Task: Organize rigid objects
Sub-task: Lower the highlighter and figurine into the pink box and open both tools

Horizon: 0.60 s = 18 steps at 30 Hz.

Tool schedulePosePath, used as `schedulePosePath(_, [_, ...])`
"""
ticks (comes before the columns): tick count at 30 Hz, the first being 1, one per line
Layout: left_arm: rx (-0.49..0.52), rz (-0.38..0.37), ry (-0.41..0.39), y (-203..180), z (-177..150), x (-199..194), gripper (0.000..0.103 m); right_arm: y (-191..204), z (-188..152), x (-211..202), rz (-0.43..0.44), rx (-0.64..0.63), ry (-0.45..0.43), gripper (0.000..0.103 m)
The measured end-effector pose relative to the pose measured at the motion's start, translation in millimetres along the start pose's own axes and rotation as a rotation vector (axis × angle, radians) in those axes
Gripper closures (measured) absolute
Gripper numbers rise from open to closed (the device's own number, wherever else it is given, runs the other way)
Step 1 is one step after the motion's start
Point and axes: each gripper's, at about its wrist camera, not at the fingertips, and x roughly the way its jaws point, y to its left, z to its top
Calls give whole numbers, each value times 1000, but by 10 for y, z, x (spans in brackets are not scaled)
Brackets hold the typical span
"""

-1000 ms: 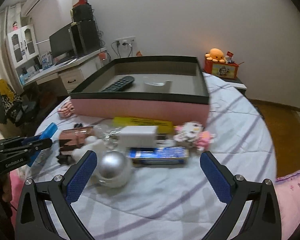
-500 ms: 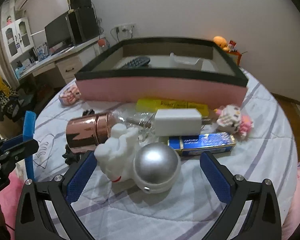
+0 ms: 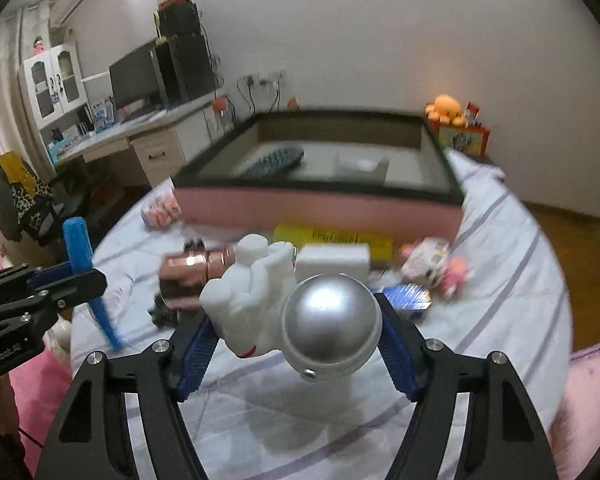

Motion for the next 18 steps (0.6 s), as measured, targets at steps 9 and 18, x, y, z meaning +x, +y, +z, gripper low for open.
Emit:
schedulePosePath(9, [-14, 63, -219, -109, 385, -582, 77, 148, 375, -641, -4, -75, -193, 29])
schedulePosePath(18, [-5, 135, -307, -184, 636, -813, 77, 281, 653, -916, 12, -134, -281, 29])
